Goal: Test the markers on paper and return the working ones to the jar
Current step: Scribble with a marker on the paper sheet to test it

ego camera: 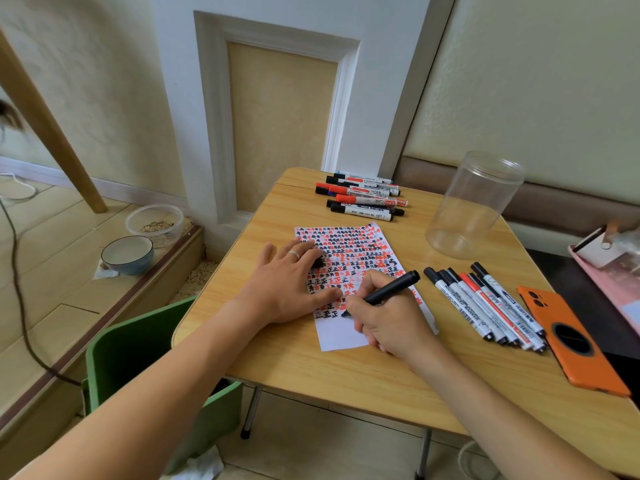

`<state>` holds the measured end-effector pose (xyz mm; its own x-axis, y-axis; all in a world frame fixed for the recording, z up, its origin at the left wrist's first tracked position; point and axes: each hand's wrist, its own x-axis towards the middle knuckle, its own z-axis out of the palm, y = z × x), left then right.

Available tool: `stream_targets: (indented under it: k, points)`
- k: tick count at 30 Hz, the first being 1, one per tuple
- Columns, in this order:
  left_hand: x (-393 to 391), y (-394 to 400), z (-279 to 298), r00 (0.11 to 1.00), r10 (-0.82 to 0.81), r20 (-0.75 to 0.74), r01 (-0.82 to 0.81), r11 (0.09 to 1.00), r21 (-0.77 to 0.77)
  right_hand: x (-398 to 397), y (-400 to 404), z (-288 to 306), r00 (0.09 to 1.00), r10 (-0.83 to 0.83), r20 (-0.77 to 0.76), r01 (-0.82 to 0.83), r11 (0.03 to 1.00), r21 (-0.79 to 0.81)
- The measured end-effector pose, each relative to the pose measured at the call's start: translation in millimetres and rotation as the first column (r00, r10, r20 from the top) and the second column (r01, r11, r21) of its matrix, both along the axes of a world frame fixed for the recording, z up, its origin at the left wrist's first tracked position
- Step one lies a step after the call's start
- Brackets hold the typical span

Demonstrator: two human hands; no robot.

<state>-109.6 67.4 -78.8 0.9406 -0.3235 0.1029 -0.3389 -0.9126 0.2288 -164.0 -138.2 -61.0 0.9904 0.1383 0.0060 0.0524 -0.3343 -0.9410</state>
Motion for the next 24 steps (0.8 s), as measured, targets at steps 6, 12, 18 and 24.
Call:
stream_targets:
  k: [6,12,18,24]
  points:
    - [-0.4,1.5,0.4,1.000,0.008,0.001,-0.007,0.995,-0.097,0.8,0.6,-0.1,1.000,-0.020,-0.021,0.020,1.000,0.023]
    - [-4.2,1.3,4.5,0.987,-0.014,0.158,0.051,0.972,-0.231,0.8,-3.7,3.1,1.000,-0.027,-0.011,0.028,0.983,0.183]
    - [-10.3,1.4,12.8,0.979,-0.122,0.163,0.171,0.927,-0.334,0.9,-6.4,7.3,0.999,-0.015,0.035,0.002,0.938,0.347]
    - [-21.4,-7.6,17.3,0.965,-0.175,0.194,0.244,0.868,-0.432,1.5,-5.4,6.2,0.999,0.005,0.034,-0.016,0.939,0.343]
